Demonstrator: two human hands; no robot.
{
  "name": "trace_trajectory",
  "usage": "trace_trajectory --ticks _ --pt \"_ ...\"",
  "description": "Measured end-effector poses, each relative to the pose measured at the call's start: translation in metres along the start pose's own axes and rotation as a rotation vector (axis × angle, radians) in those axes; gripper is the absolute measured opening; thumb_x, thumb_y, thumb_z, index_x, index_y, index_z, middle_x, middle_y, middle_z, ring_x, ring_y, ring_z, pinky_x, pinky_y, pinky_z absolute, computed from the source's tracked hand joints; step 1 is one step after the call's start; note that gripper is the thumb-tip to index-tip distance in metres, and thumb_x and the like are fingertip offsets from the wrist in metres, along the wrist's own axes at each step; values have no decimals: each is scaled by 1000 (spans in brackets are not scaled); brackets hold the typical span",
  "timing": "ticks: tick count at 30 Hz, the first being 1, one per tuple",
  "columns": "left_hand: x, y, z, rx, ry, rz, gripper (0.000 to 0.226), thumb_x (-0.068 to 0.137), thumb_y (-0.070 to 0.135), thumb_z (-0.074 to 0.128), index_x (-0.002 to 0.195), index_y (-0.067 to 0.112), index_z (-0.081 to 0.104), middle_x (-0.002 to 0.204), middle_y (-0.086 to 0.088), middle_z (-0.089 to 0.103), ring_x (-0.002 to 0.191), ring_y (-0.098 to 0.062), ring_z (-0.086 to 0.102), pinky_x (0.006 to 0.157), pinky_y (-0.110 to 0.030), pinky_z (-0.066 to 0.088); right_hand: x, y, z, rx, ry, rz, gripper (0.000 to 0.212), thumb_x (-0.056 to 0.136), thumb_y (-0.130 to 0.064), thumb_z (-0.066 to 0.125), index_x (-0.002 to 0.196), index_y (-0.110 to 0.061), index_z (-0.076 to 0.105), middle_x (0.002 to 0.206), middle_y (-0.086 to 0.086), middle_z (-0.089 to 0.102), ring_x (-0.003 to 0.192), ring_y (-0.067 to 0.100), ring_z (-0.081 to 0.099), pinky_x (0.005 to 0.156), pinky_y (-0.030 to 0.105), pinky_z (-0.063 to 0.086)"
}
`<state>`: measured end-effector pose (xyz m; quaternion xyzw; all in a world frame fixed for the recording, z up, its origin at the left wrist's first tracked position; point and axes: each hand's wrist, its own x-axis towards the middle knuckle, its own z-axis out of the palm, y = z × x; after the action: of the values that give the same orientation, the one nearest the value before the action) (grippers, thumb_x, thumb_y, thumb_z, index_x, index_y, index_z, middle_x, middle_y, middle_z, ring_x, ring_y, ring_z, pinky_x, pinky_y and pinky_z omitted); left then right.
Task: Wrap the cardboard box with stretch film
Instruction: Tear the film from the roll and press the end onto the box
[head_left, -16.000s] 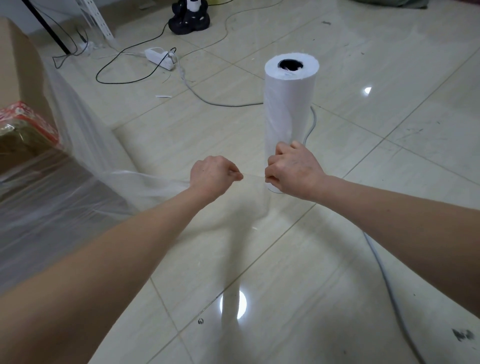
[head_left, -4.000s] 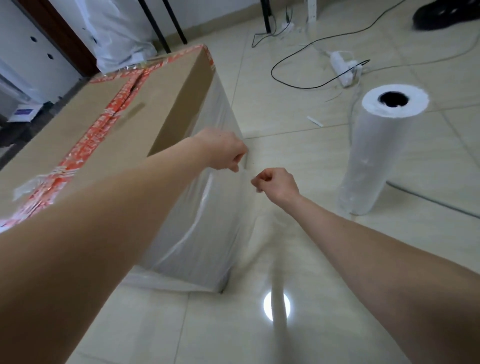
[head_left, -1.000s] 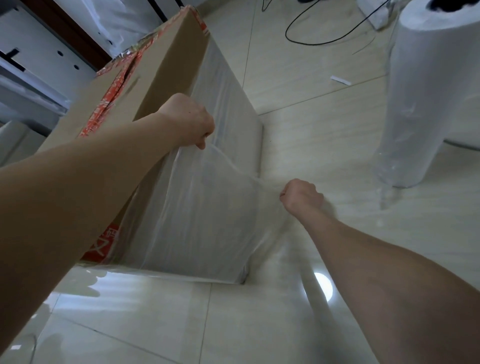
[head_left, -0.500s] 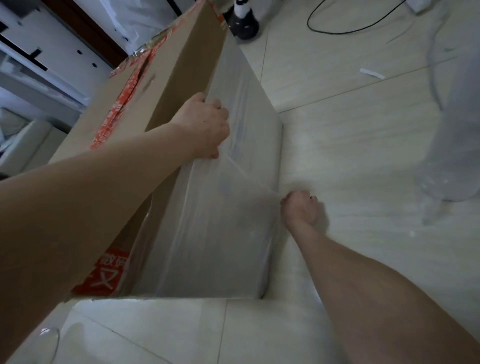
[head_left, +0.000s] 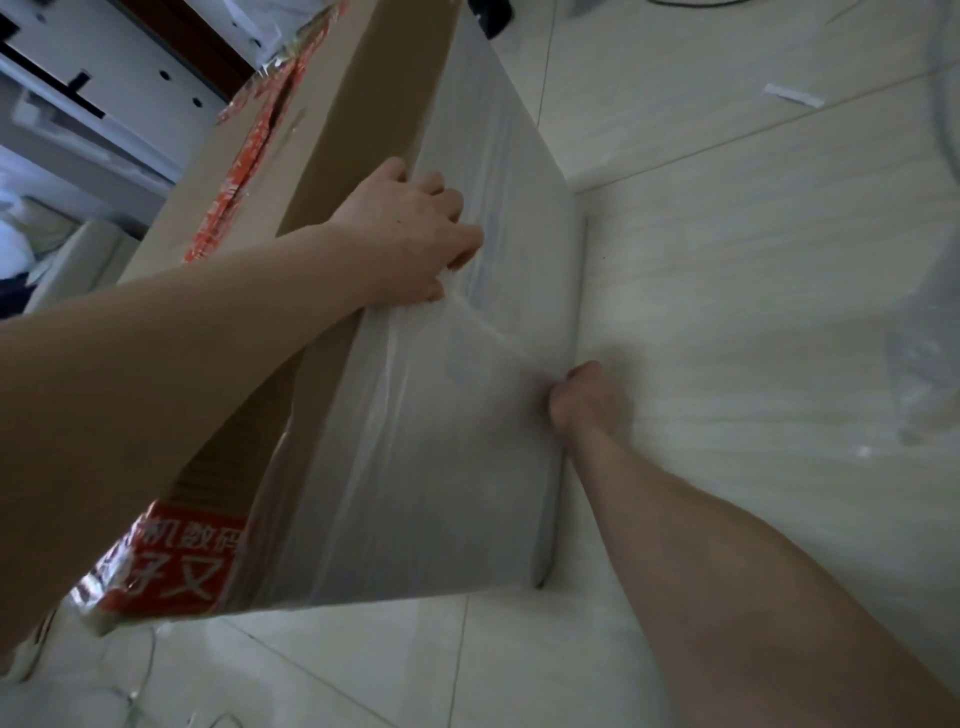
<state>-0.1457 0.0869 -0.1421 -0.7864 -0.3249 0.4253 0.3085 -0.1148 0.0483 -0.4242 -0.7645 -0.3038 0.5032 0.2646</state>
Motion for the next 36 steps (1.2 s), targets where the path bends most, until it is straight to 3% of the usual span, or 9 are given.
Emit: trace_trajectory --ticks 5,10,14,19,21,22,24,28,36 --pt "-5 1 1 -17 19 116 19 91 38 55 110 43 59 125 10 48 118 -15 42 96 -35 31 -6 -1 3 195 -88 -9 39 91 -15 49 130 -13 48 128 15 57 118 33 54 95 36 44" --pt "-5 1 0 -48 14 -13 30 94 46 43 111 35 65 130 11 51 122 -15 42 99 -36 32 -17 0 -5 289 -12 -132 52 98 -18 40 147 -7 30 151 17 32 138 30 32 109 34 27" --pt "-5 3 -3 45 14 -126 32 96 29 45 125 31 56 139 1 42 131 -19 35 101 -37 32 -26 -9 -16 376 12 -175 58 101 -26 38 151 -4 18 158 14 16 146 23 15 115 28 14" --pt "-10 44 -9 -21 273 42 50 86 14 22 118 8 61 125 -12 56 116 -28 54 91 -38 45 -45 -6 -20 404 34 -209 63 101 -38 37 153 -13 12 161 5 9 147 18 11 116 30 14" --pt "-12 73 2 5 165 163 48 96 21 24 137 9 47 145 -12 42 135 -27 38 108 -41 33 -58 -4 -16 387 40 -282 64 100 -38 39 153 -10 14 160 8 10 147 19 10 116 29 12" --pt "-16 84 9 12 -31 170 49 101 27 24 148 12 29 156 -9 23 145 -25 19 116 -45 16 -65 -5 -12 383 34 -327 65 100 -39 40 152 -9 15 160 10 11 148 19 10 117 27 9" --pt "-25 89 17 85 -253 86 62 101 45 22 153 14 8 161 -5 1 148 -23 -2 116 -51 -5 -73 -12 -2 411 -47 -392 67 99 -40 40 152 -9 14 160 11 9 148 21 7 118 27 5" --pt "-31 77 34 156 -301 -4 74 96 60 15 153 14 1 160 -6 -5 147 -26 -6 115 -55 -7 -81 -31 19 382 -242 -425 66 100 -49 30 154 -17 7 162 3 2 148 20 -4 117 33 -3" --pt "-22 70 38 160 -242 -7 75 94 64 10 153 19 1 161 -5 -4 147 -26 -4 115 -56 -7 -69 -34 23 411 -176 -383 63 100 -49 30 154 -24 9 161 3 3 148 22 -1 118 41 1"
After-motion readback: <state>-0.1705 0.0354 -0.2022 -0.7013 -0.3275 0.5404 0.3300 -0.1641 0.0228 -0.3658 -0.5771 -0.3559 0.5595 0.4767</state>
